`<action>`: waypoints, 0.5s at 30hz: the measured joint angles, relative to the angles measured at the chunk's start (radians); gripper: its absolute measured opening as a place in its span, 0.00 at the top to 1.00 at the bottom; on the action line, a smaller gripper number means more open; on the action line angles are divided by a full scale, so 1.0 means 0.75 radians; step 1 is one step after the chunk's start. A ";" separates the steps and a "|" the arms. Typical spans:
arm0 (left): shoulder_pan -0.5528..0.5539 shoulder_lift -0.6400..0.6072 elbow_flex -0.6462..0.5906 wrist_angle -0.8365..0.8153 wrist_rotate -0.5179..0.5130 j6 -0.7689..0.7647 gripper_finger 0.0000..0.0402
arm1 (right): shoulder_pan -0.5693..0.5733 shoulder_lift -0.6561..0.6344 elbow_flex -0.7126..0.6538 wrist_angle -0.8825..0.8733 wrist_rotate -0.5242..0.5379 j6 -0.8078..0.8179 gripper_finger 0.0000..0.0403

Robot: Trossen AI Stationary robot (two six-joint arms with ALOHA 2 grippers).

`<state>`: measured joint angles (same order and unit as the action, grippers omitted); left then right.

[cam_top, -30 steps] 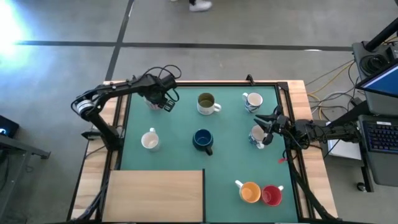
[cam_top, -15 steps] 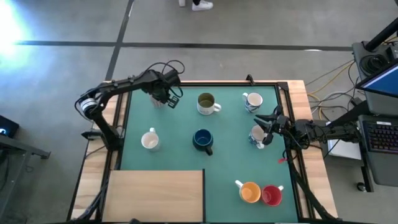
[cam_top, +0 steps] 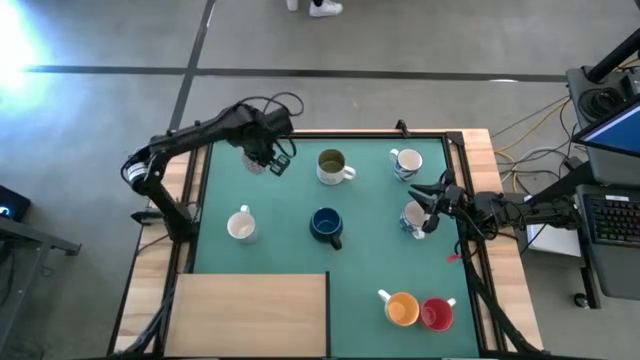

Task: Place coffee mugs
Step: Put the red patterned mug on the shelf

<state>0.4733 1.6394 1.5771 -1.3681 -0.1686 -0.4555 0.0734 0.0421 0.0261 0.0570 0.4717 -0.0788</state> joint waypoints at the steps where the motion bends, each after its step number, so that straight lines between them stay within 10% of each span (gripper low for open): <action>1: -0.035 -0.020 0.004 -0.021 0.003 -0.010 0.99 | 0.000 0.000 0.000 0.000 0.000 0.000 0.80; 15: -0.686 -0.339 0.007 -0.157 0.078 -0.620 0.98 | 0.000 0.000 0.000 -0.001 0.000 0.000 0.80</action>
<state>-0.0412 1.3853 1.5826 -1.4858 -0.1098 -0.9204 0.0734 0.0418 0.0265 0.0566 0.4719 -0.0789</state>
